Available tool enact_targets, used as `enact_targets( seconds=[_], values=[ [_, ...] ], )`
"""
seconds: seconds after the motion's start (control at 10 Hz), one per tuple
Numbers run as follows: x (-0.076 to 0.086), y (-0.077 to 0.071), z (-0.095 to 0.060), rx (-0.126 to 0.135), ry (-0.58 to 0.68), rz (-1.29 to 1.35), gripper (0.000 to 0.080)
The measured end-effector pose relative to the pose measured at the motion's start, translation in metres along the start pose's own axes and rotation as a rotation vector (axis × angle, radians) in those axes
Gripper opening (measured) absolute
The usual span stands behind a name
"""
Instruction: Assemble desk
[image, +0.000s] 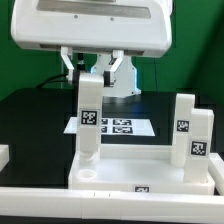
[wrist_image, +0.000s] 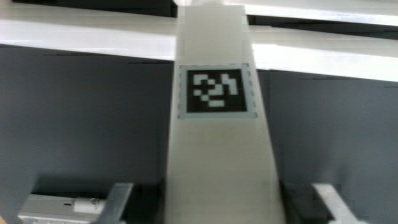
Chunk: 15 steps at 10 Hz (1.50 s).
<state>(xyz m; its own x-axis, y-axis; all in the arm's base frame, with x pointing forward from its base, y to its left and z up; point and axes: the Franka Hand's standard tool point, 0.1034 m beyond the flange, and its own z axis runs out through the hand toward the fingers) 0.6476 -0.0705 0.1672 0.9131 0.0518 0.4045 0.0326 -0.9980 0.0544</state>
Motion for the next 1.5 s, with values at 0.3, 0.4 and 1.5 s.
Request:
enact_targets(
  seconds=[0.3, 0.4, 1.5],
  values=[
    [0.000, -0.003, 0.003, -0.003, 0.007, -0.005, 0.0290],
    [-0.002, -0.003, 0.006, -0.006, 0.005, -0.006, 0.0290],
    [-0.025, 0.001, 0.012, -0.025, 0.001, -0.005, 0.0290]
  ],
)
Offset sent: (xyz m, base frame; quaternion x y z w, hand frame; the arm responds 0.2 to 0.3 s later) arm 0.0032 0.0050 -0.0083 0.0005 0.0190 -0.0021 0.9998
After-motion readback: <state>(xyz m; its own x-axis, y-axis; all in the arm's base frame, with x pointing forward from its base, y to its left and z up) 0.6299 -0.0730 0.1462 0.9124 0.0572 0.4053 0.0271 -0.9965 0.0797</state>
